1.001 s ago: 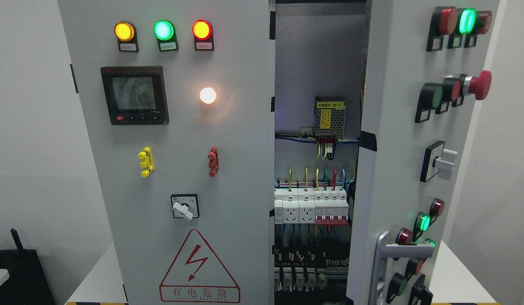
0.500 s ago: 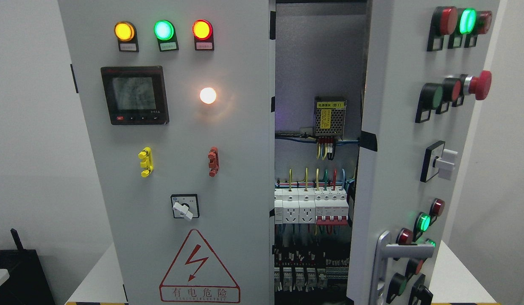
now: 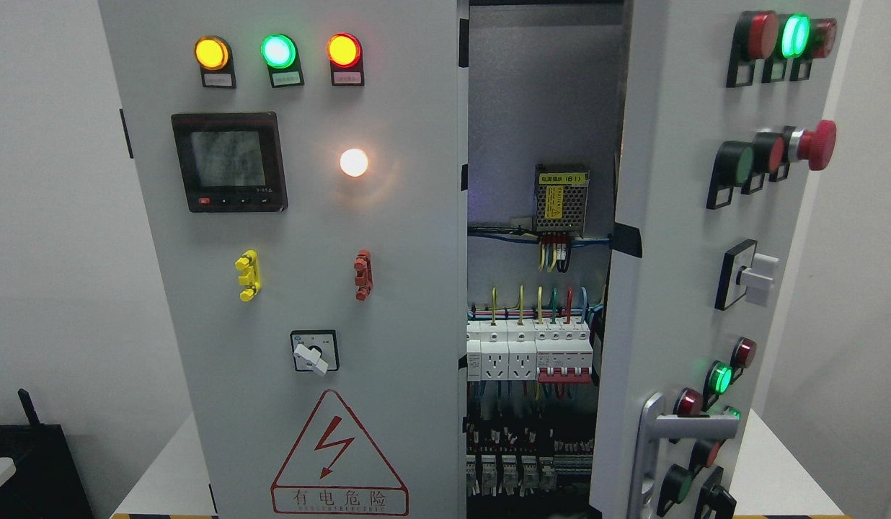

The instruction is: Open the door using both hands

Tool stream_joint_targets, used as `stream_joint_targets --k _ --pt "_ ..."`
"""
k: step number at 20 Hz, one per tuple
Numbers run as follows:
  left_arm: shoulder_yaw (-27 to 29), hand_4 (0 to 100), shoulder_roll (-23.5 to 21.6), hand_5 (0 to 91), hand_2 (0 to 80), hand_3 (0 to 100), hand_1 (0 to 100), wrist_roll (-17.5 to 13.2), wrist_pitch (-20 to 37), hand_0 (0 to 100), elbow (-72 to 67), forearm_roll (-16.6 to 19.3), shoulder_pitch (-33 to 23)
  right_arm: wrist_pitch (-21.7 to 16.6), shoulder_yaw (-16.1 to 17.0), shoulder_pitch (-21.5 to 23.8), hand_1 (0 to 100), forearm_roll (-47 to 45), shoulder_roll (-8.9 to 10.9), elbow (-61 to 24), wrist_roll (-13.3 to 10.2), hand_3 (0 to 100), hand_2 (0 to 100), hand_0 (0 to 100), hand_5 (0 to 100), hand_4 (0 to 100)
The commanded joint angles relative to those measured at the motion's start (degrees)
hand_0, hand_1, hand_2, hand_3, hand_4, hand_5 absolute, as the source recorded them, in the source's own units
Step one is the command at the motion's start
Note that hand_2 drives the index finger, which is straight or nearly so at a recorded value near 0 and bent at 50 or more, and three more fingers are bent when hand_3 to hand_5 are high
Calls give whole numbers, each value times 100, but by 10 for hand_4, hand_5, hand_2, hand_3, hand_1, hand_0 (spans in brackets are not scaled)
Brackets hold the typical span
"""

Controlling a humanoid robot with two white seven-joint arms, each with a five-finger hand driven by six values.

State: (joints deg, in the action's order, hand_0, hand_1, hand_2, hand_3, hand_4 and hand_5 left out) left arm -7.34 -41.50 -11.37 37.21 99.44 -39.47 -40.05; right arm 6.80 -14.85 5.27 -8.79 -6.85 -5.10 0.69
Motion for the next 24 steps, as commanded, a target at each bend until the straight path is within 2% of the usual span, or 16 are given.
stream_joint_targets --k 1,2,6,9,12,13,14,16,19,24 --pt "-31 32 -2133 0 0 0 0 -486 49 0 919 -1299 1023 5 0 0 0 0 0 0 2 0 0 0 0 0" --pt "-31 32 -2186 0 0 0 0 -602 41 0 919 -1370 1217 5 0 0 0 0 0 0 -7 0 0 0 0 0" --pt "-31 32 -2502 0 0 0 0 -752 14 0 928 -1476 1552 5 0 0 0 0 0 0 -7 0 0 0 0 0" --pt "-31 32 -2651 0 0 0 0 -1077 -21 0 945 -1581 1816 5 0 0 0 0 0 0 -7 0 0 0 0 0" --pt "-31 32 -2827 0 0 0 0 -1139 -152 0 936 -2037 2167 5 0 0 0 0 0 0 2 0 0 0 0 0" --pt "-31 32 -2941 0 0 0 0 -1174 -310 0 936 -2230 2316 5 0 0 0 0 0 0 -7 0 0 0 0 0" --pt "-31 32 -3064 0 0 0 0 -1226 -555 0 928 -2580 2509 -4 0 0 0 0 0 -9 1 0 0 0 0 0" --pt "-31 33 -3118 0 0 0 0 -1419 -1081 0 936 -2969 2825 5 0 0 0 0 0 0 -7 0 0 0 0 0" --pt "-31 33 -3127 0 0 0 0 -1744 -1953 0 963 -3172 3265 5 0 0 0 0 0 0 -7 0 0 0 0 0" --pt "-31 33 -3127 0 0 0 0 -1807 -2262 0 1235 -3375 3793 5 0 0 0 0 0 0 -7 0 0 0 0 0"
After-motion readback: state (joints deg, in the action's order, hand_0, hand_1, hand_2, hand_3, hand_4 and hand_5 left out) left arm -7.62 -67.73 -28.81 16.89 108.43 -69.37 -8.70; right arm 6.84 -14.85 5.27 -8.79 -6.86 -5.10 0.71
